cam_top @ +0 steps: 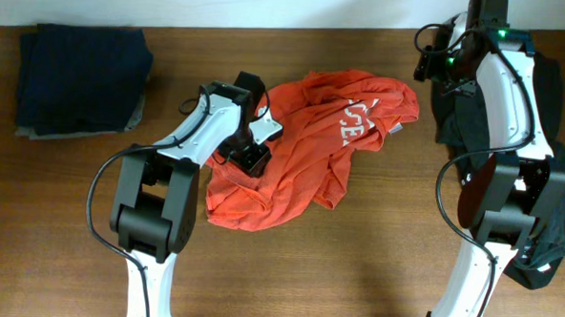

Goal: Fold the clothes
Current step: 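Grasp the t-shirt's left side with the left gripper and pull left, then grasp the orange t-shirt's upper right edge with the right gripper, then lift the t-shirt high with both grippers and shake it out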

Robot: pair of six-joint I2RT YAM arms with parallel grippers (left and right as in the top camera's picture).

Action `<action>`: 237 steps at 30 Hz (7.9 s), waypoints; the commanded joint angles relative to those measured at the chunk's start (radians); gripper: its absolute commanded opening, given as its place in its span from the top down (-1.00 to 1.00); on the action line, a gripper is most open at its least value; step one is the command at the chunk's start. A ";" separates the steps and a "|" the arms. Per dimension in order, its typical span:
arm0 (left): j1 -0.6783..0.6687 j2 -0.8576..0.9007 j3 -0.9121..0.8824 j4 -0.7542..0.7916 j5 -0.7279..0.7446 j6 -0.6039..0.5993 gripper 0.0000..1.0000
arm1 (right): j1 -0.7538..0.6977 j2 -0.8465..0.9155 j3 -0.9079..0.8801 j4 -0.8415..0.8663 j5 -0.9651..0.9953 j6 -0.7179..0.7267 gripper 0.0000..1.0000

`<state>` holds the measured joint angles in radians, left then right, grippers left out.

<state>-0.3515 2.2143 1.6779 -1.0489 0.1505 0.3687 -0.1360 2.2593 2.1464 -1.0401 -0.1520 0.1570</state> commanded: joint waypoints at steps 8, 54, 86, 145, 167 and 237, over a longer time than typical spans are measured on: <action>0.004 -0.013 -0.010 0.023 -0.047 -0.016 0.67 | 0.005 -0.009 -0.002 0.001 -0.006 -0.003 -0.54; 0.070 -0.017 0.498 -0.319 -0.275 -0.292 0.99 | 0.148 -0.009 -0.002 0.097 -0.151 -0.307 -0.57; 0.065 -0.018 0.879 -0.587 -0.331 -0.317 0.99 | 0.379 0.153 -0.002 0.342 -0.107 -0.366 -0.62; 0.251 -0.018 1.194 -0.376 -0.461 -0.474 0.99 | 0.095 0.090 0.996 -0.322 -0.064 -0.240 0.92; 0.269 -0.332 1.459 -0.429 -0.478 -0.443 0.99 | -0.198 -0.387 0.995 -0.457 -0.132 -0.144 0.92; 0.269 -0.720 1.264 -0.444 -0.619 -0.443 0.99 | -0.292 -0.709 0.993 -0.578 -0.224 -0.328 0.91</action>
<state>-0.1024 1.5566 2.9311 -1.4944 -0.3859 -0.0795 -0.4065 1.5906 3.1325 -1.6188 -0.4889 -0.1616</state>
